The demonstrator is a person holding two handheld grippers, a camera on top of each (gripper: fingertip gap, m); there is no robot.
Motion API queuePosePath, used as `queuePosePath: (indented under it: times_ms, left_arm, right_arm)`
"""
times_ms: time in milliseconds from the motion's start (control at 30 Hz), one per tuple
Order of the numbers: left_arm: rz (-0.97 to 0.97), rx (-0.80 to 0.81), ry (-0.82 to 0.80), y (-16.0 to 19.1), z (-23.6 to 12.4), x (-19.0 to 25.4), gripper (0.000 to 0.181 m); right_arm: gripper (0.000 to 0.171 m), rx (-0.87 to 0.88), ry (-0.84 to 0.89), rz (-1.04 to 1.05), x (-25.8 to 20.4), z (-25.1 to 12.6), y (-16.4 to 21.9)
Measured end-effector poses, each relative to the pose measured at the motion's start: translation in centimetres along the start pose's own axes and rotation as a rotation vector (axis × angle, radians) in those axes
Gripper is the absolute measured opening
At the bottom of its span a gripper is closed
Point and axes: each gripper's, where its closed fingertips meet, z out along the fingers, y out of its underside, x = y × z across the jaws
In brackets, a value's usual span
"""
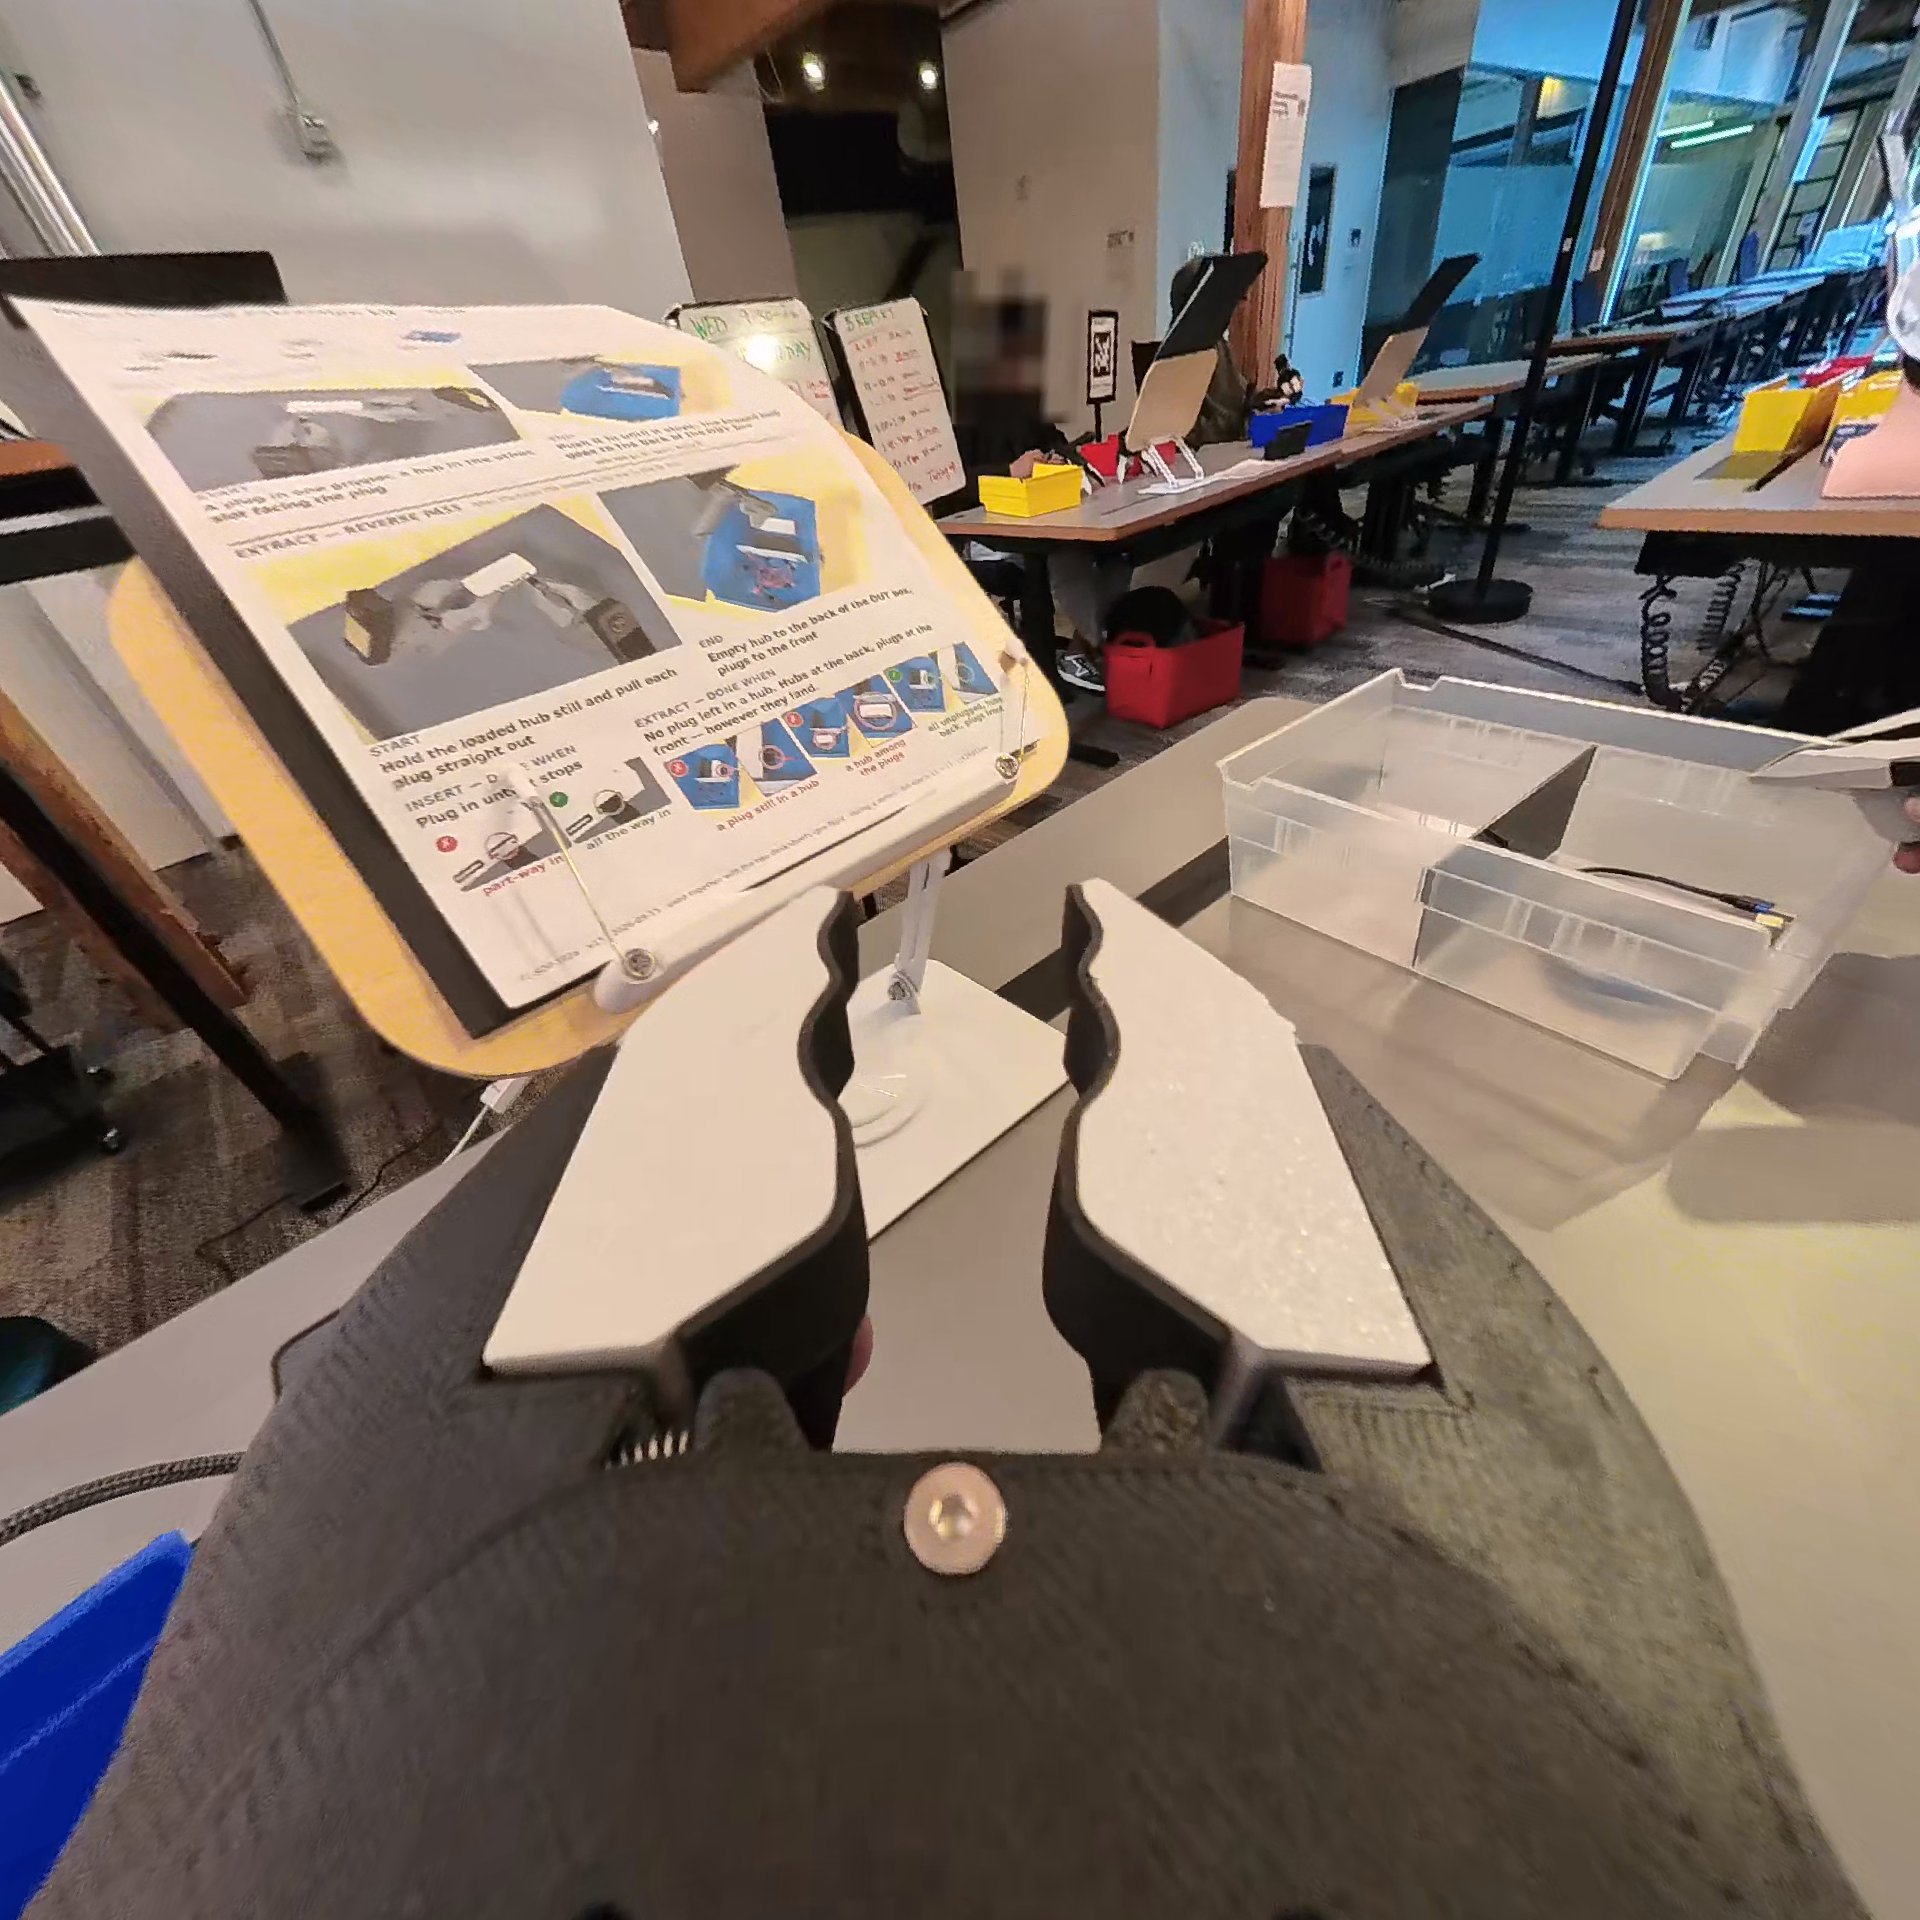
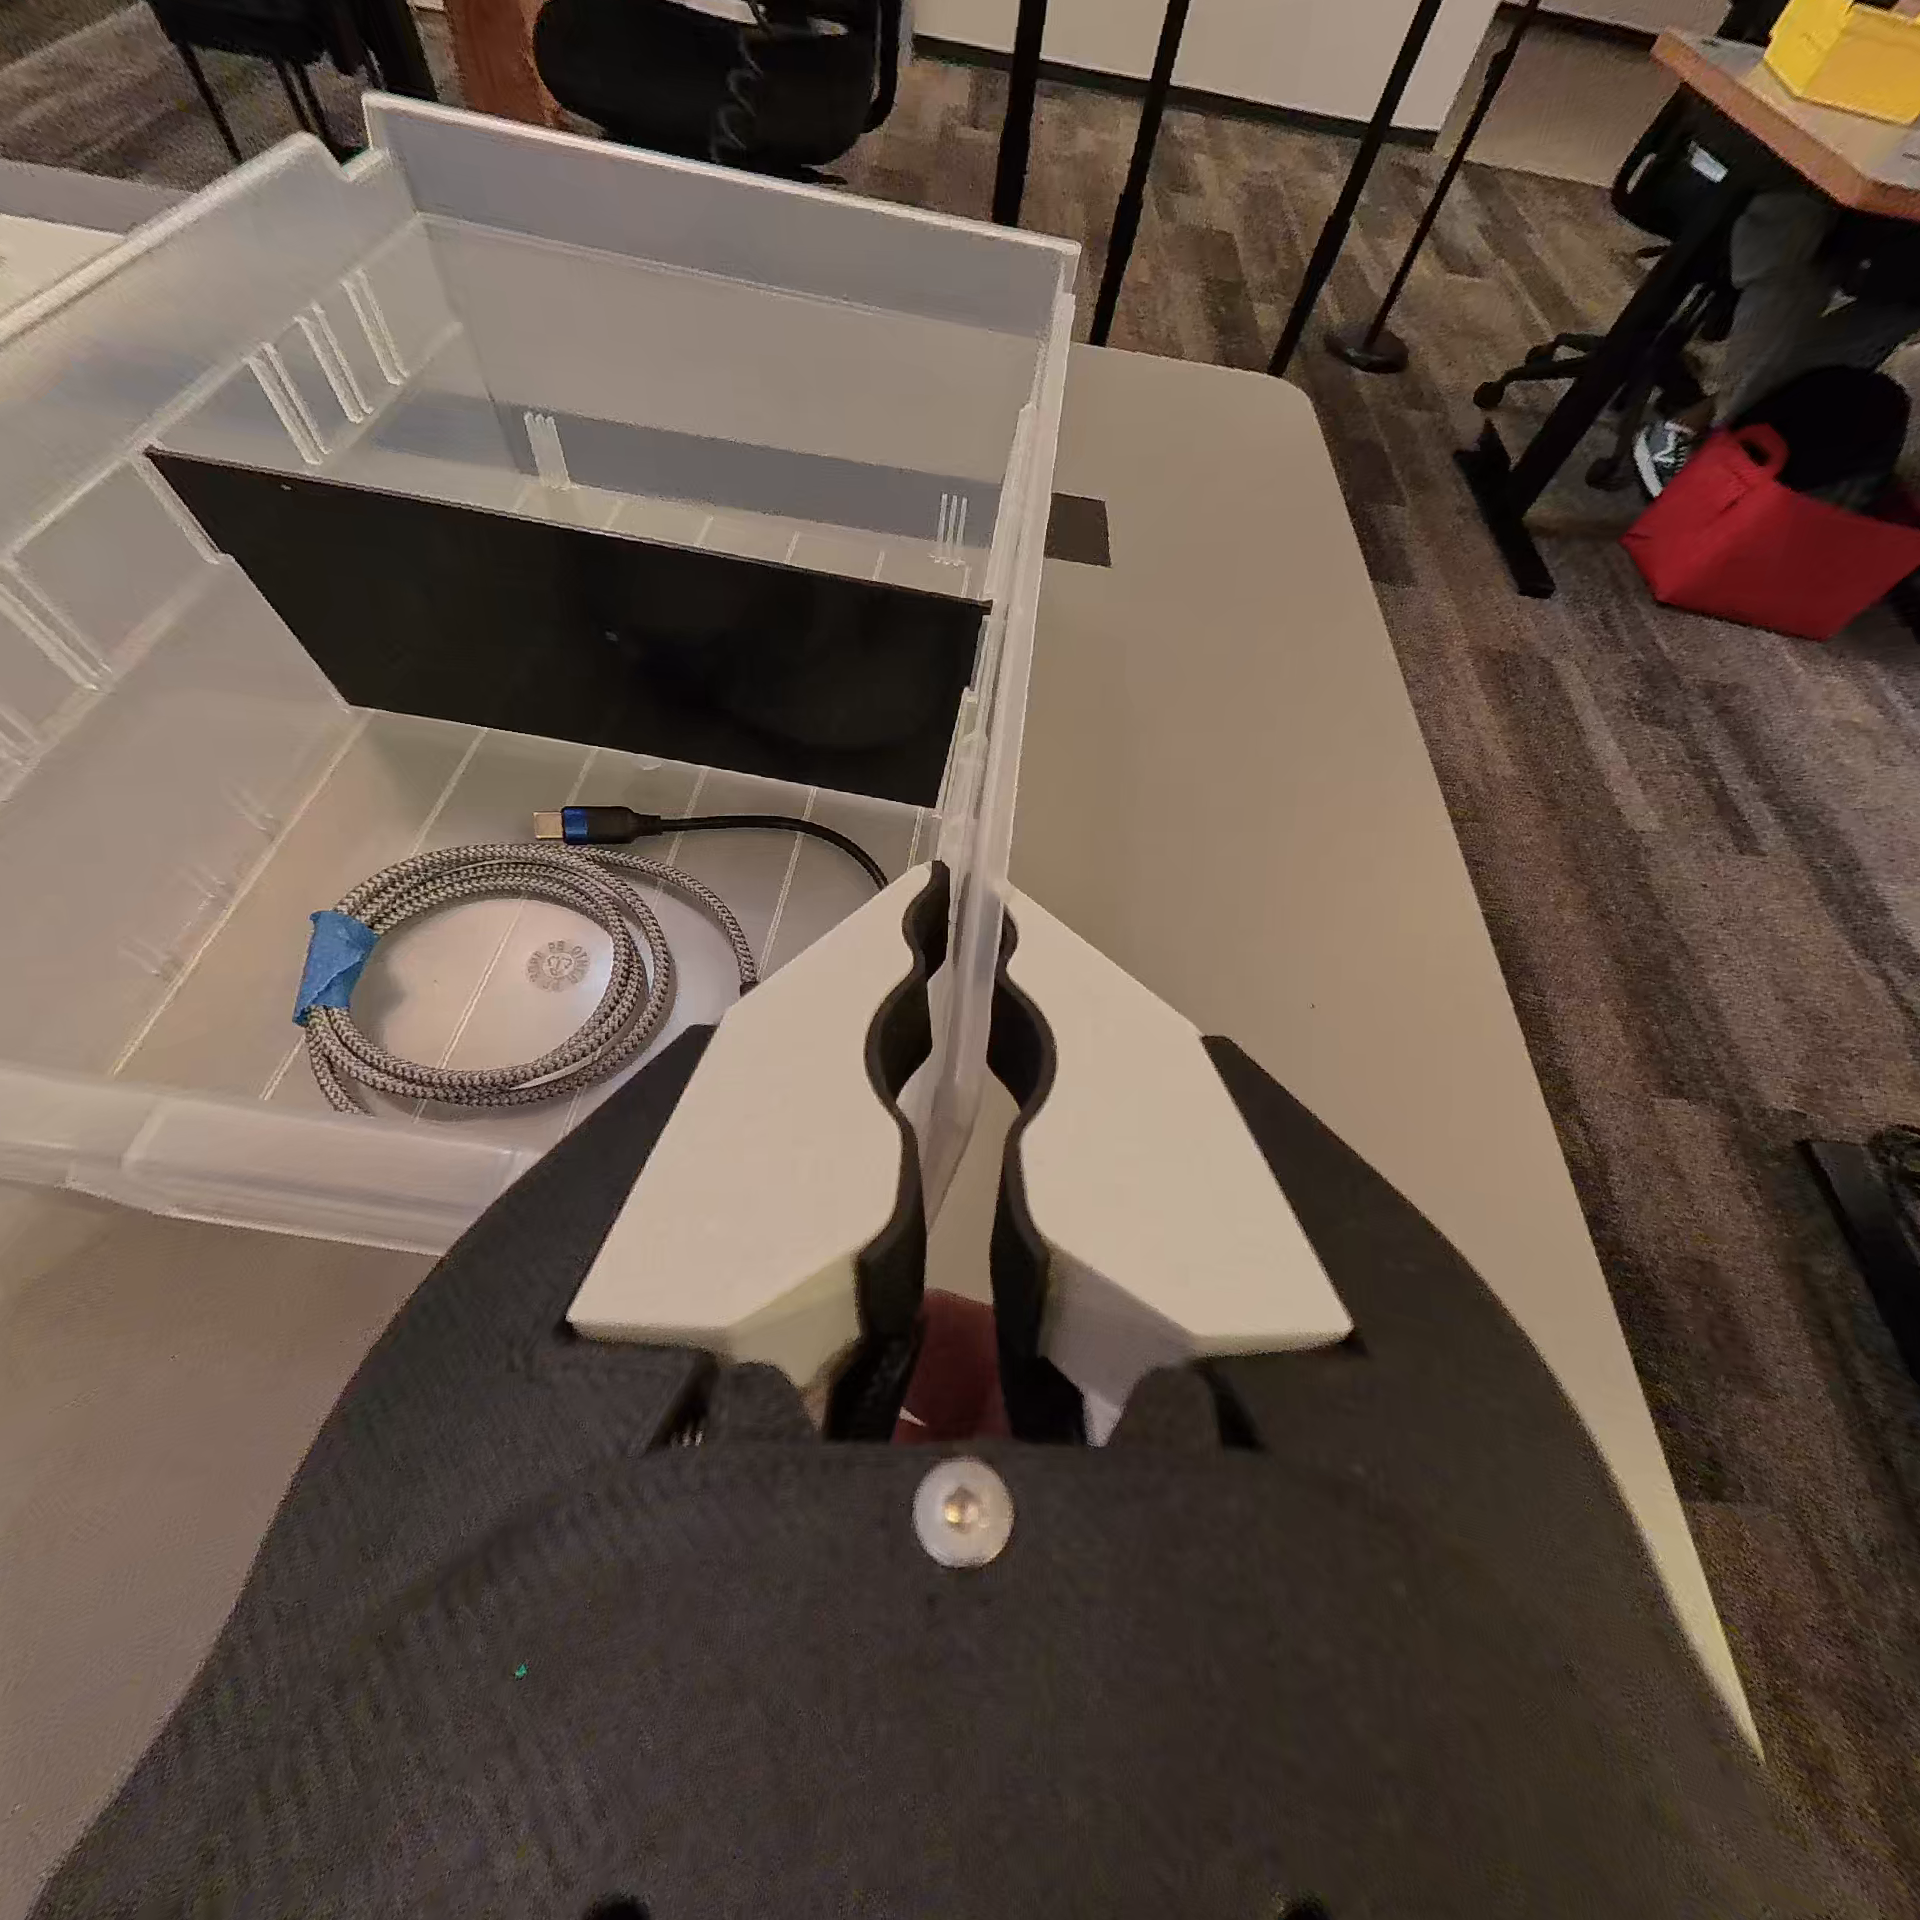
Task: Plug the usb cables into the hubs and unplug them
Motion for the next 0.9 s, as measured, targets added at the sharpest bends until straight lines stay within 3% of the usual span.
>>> queuePosePath:
  times_ms: [333, 400, 467, 500, 567, 667, 900]
  left_arm:
    - [0.115, -0.104, -0.108, -1.5, -5.1, -4.6, 0.041]
    - [0.129, -0.121, -0.147, -1.9, -6.8, -6.1, 0.045]
    - [0.137, -0.118, -0.196, -2.6, -8.9, -7.8, 0.047]
    - [0.132, -0.116, -0.218, -2.9, -10.0, -8.6, 0.048]
    - [0.118, -0.121, -0.264, -3.1, -11.8, -10.2, 0.049]
    - [0.081, -0.085, -0.285, -3.7, -13.0, -11.2, 0.049]
    - [0.127, -0.173, -0.325, -1.9, -13.1, -12.4, 0.051]
  right_arm:
    - [0.001, 0.004, -0.024, 0.001, 1.1, 0.8, -0.3]
    - [0.021, 0.009, -0.015, 0.009, 1.3, -0.1, -0.5]
    - [0.07, 0.001, 0.07, 0.0, 2.6, -1.5, -0.8]
    - [0.082, 0.023, 0.125, -0.026, 3.2, -2.6, -1.7]
    - [0.082, 0.118, 0.201, -0.101, 3.0, -5.4, -5.0]
    - [0.082, 0.283, 0.188, -0.184, -1.1, -9.1, -12.2]
    - [0.084, 0.579, -0.166, -0.182, -18.0, -12.3, -26.9]
